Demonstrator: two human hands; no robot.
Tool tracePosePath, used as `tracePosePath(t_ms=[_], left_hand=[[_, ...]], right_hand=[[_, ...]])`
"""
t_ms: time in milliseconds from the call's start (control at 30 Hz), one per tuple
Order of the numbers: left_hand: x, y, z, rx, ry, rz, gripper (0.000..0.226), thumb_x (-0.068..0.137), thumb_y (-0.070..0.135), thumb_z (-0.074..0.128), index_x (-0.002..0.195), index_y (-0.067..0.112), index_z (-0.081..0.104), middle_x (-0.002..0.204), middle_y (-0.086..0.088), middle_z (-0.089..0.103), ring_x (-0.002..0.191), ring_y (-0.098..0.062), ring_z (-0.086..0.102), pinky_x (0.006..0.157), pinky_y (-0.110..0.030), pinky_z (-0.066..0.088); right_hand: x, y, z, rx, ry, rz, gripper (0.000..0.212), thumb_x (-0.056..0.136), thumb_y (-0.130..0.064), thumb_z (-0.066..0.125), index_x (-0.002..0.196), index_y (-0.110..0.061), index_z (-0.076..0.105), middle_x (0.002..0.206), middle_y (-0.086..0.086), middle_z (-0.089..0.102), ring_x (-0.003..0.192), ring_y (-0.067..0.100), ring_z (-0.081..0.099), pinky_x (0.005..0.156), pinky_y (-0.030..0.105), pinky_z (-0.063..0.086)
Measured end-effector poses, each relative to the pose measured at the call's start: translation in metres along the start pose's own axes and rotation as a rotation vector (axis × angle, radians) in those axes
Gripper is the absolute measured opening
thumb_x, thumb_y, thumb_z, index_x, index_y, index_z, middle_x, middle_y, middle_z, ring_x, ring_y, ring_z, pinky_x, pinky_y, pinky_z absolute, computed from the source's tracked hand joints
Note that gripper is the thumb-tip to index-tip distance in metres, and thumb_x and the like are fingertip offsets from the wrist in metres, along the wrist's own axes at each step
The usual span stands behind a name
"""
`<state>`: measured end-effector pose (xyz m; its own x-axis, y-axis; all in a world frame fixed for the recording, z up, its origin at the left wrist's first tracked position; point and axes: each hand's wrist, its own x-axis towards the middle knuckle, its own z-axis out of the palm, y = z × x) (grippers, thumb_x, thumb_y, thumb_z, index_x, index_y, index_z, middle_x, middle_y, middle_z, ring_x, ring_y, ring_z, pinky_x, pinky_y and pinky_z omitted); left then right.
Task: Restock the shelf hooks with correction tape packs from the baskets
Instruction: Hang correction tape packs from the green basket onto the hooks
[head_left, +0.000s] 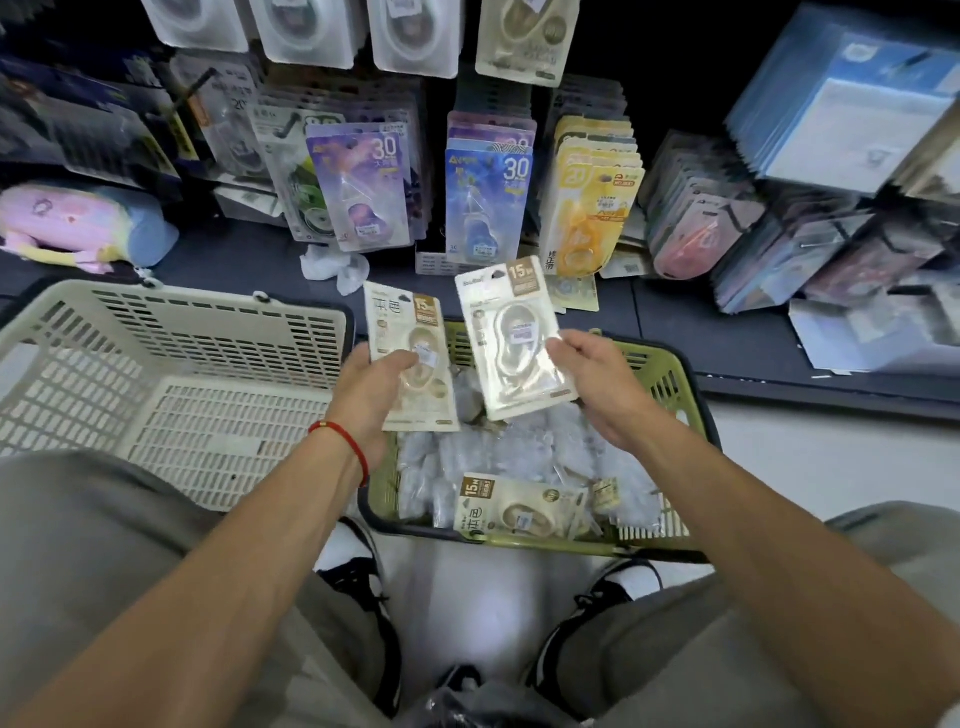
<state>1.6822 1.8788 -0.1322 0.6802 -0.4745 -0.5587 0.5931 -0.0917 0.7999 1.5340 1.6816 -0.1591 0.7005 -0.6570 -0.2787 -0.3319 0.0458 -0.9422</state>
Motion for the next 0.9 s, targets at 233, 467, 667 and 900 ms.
tracePosePath(t_ms=[233,467,667,900], left_hand=[[-0.008,-0.030,0.015,-0.017,-0.316,-0.058,0.049,0.091,-0.004,0.072,0.138,0.006,0.063,0.129,-0.021,0.073,0.115,-0.037,0.073,0.096,-0.054,0.060],[0.005,-0.022,-0.005,-0.090,-0.037,-0.043,0.060,0.085,-0.011,0.076,0.138,0.011,0.058,0.121,-0.010,0.077,0.104,-0.031,0.077,0.072,-0.047,0.065],[0.003,-0.023,-0.006,-0.119,-0.085,-0.028,0.068,0.085,-0.017,0.069,0.145,0.013,0.053,0.132,-0.012,0.072,0.117,-0.037,0.071,0.071,-0.045,0.063],[-0.007,-0.005,0.008,-0.110,-0.197,0.074,0.062,0.093,-0.001,0.073,0.142,0.029,0.051,0.130,-0.004,0.074,0.113,-0.037,0.073,0.074,-0.064,0.061]], right_hand=[[-0.025,0.016,0.026,-0.108,-0.165,0.022,0.016,0.103,-0.029,0.067,0.093,-0.018,0.075,0.086,-0.001,0.076,0.072,0.016,0.072,0.054,0.032,0.059],[-0.043,0.084,0.017,-1.285,-0.551,-0.095,0.045,0.100,-0.050,0.062,0.134,-0.021,0.054,0.124,0.004,0.067,0.111,0.025,0.064,0.089,0.037,0.050],[-0.040,0.086,0.017,-1.184,-0.539,-0.073,0.044,0.100,-0.049,0.061,0.131,-0.021,0.050,0.121,0.006,0.069,0.103,0.025,0.068,0.083,0.036,0.055],[-0.017,-0.014,-0.043,-0.246,-0.023,-0.123,0.029,0.093,-0.039,0.078,0.116,-0.032,0.063,0.107,-0.011,0.077,0.096,0.009,0.073,0.075,0.025,0.059]])
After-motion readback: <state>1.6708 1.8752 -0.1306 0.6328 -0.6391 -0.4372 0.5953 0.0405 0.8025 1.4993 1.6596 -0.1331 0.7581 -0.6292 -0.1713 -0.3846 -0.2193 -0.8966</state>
